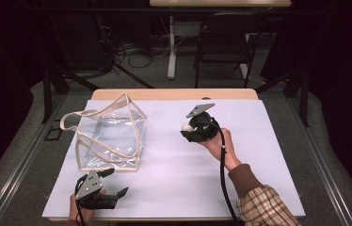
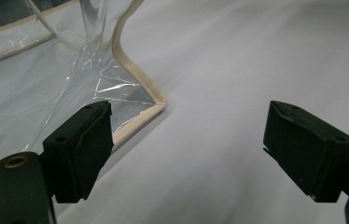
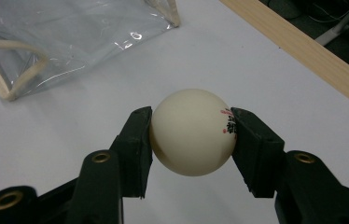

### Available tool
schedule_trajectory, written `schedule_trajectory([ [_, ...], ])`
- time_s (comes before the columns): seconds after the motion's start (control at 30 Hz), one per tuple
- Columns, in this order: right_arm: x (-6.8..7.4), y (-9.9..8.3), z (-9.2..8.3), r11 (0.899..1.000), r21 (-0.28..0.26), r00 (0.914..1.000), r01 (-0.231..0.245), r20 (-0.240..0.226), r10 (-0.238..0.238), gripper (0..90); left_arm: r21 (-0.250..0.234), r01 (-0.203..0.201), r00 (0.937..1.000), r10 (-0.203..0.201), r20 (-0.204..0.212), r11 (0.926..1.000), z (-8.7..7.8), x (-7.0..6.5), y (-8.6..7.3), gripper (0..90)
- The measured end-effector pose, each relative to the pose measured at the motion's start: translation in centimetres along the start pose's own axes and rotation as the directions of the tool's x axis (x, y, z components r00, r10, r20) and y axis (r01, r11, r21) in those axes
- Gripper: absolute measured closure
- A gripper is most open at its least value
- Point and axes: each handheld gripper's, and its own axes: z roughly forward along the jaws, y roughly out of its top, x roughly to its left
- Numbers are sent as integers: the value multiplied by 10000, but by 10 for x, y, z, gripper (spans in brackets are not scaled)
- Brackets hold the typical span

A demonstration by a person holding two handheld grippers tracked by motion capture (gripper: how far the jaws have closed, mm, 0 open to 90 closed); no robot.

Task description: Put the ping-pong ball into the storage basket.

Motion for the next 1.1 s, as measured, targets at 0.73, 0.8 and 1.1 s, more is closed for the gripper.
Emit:
schedule_trajectory([
  [0.73, 0, 10, -15, 9997, -166, 9999, 156, 52, -155, 510, -29, -23, 10000, 23, -31, 10000, -1, 0, 0, 160],
  [0.8, 1, 11, -16, 9996, -193, 9998, 188, 73, -186, 510, -21, -32, 10000, 32, -33, 10000, -1, 0, 0, 160],
  [1.1, 2, 17, -23, 9992, -275, 9996, 287, 94, -284, 511, -14, -48, 10000, 48, -39, 10000, -1, 0, 0, 160],
])
